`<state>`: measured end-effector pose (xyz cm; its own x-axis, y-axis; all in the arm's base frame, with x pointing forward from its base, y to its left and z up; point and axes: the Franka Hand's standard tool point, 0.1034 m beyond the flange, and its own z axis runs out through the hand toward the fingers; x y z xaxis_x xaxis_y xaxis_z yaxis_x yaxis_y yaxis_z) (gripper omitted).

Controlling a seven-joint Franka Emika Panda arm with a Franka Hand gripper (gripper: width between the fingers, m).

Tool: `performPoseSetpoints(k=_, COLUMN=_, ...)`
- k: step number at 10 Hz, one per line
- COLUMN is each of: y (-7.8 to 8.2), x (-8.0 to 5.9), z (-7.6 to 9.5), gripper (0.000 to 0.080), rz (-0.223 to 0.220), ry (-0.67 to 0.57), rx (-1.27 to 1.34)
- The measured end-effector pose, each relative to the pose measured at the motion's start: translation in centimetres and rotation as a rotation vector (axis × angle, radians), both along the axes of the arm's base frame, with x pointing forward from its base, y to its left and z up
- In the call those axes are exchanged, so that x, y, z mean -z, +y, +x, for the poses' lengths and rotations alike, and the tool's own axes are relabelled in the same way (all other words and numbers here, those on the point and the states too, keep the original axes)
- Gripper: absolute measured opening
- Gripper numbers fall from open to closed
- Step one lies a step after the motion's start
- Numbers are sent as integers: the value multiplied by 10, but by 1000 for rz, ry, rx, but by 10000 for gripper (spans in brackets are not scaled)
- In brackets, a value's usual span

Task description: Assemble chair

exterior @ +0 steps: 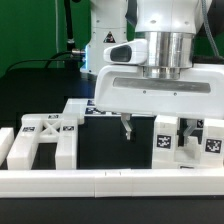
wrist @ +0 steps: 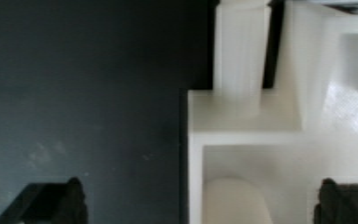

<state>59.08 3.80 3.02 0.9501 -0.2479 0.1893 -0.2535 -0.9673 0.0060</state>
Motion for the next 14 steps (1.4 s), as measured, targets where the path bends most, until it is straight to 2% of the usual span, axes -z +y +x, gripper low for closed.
performPoseSetpoints(k=5, y=1, x=22, z=-8, gripper=649, rz=-12, ry=10, rx=-3)
performPoseSetpoints(k=8, y=2, x=25, z=-9, gripper=649, rz=-13, ry=9, rx=-6)
performPoseSetpoints(k=10, y=2, x=25, z=-9, gripper=369, rz=-13, ry=9, rx=-6)
performPoseSetpoints(k=11, y=2, x=24, z=-8, gripper=369, rz=-13, ry=6, rx=-6)
performPoseSetpoints(k=12, y=2, x=24, z=-8, gripper=318, rz=-13, ry=6, rx=-6)
performPoseSetpoints(k=14, y=2, x=24, z=-8, gripper=318, rz=-13, ry=6, rx=-6)
